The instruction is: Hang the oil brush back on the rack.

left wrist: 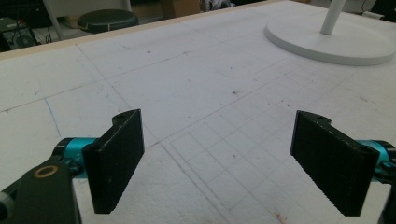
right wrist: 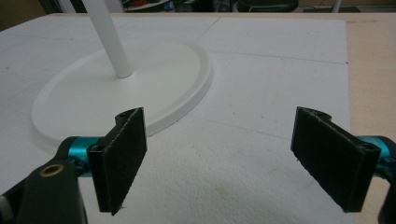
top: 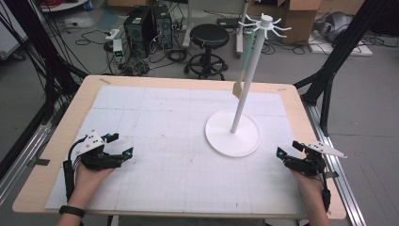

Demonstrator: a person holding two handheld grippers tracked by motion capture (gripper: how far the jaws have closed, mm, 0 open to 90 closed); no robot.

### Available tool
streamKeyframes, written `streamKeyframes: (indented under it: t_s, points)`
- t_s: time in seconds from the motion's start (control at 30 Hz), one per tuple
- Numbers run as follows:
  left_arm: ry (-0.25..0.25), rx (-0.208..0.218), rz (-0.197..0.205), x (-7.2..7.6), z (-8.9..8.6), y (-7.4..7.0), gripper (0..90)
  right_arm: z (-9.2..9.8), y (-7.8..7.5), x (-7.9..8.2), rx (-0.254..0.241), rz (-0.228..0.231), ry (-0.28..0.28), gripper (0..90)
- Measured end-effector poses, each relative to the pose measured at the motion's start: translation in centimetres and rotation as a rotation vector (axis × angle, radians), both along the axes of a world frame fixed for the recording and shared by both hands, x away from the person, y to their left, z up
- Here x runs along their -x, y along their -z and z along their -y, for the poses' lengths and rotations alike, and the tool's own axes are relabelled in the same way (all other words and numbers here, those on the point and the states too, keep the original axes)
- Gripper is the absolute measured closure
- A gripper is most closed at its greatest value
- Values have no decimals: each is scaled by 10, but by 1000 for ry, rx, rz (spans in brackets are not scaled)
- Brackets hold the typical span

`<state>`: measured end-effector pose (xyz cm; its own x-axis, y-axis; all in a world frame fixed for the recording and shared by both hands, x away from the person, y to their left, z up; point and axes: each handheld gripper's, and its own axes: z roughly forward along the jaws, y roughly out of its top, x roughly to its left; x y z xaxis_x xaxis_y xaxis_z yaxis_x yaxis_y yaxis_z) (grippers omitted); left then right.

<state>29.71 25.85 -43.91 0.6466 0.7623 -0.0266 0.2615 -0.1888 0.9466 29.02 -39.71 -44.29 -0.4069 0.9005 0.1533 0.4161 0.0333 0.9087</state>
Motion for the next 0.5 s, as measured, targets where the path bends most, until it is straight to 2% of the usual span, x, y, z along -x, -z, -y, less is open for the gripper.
streamKeyframes:
  t_s: [0.13,0.5]
  points:
    - [14,3,3,1,3,0,188,0,0,0,1,2,0,178]
    - [-7,-2,-5,1,2,-1,196,1,0,0,6,8,-1,178]
